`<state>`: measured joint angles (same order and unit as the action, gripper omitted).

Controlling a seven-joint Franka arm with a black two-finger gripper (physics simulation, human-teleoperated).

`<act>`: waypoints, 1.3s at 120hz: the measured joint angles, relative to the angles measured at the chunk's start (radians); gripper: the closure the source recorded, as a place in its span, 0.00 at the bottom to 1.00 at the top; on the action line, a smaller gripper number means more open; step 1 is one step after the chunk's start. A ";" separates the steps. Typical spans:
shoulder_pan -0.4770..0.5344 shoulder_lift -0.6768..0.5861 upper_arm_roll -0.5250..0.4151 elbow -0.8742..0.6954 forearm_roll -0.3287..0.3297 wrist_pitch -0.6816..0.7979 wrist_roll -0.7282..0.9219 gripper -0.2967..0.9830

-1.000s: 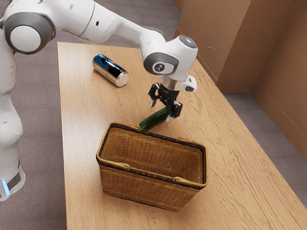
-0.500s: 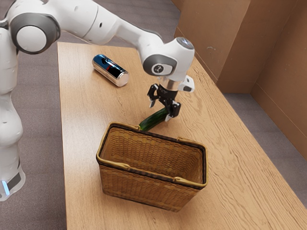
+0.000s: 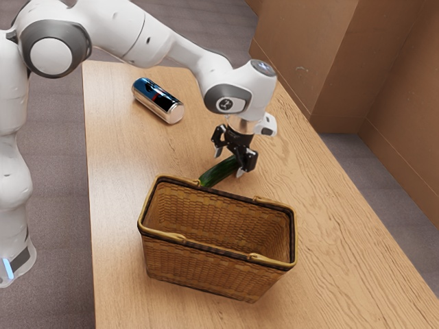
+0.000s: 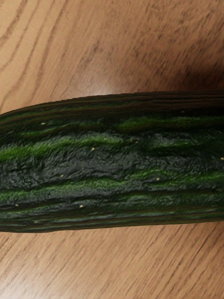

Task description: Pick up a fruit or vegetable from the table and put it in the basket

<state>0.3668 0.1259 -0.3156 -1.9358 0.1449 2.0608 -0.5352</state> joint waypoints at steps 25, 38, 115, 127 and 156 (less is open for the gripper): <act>0.001 0.003 0.009 -0.008 -0.002 0.007 0.002 0.23; 0.001 0.010 0.010 -0.007 -0.004 0.009 0.003 0.23; -0.001 0.023 0.012 -0.014 -0.008 0.030 0.006 0.27; -0.001 0.023 0.012 -0.013 -0.008 0.032 0.005 0.43; -0.001 0.021 0.012 -0.010 -0.005 0.033 0.002 0.58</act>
<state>0.3655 0.1471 -0.3039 -1.9457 0.1397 2.0937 -0.5332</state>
